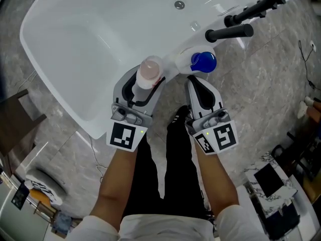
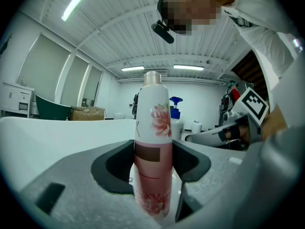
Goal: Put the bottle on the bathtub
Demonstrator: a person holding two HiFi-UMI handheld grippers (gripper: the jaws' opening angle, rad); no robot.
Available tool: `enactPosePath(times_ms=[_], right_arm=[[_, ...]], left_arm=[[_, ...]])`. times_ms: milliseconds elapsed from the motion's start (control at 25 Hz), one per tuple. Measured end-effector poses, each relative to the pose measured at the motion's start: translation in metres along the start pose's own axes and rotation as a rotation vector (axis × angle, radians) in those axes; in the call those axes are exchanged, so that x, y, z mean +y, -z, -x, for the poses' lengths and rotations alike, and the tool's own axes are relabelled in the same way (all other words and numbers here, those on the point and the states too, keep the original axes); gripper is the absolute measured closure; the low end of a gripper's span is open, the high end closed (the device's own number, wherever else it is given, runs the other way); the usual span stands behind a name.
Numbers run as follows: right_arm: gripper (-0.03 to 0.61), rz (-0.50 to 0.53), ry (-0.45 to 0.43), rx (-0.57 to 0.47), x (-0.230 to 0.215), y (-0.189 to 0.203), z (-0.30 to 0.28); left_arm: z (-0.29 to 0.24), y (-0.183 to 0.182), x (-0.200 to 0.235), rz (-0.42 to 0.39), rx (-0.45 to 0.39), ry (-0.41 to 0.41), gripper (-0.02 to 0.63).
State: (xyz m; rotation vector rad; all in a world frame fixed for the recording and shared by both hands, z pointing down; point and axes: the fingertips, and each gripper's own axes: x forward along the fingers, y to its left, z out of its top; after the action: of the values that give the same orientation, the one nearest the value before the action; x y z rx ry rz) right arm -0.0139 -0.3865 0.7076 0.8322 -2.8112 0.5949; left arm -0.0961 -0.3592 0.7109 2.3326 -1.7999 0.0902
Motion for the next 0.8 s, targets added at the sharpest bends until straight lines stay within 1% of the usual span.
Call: enactPosePath(times_ms=[240,680,800], right_arm=[[0.56,-0.004,0.013,0.005,-0.003,0.004,0.003],[0.56,-0.023,0.011,-0.001,0.005,0.007,0.0],[0.56,-0.026,0.016,0.0,0.006,0.006,0.001]], left_arm=[[0.006,0.003,-0.001,0.003,0.004,0.01,0.383],[0.014,0.011,-0.006,-0.035,0.036,0.036,0.38],[0.014,0.012,-0.01,-0.061,0.052,0.056,0.373]])
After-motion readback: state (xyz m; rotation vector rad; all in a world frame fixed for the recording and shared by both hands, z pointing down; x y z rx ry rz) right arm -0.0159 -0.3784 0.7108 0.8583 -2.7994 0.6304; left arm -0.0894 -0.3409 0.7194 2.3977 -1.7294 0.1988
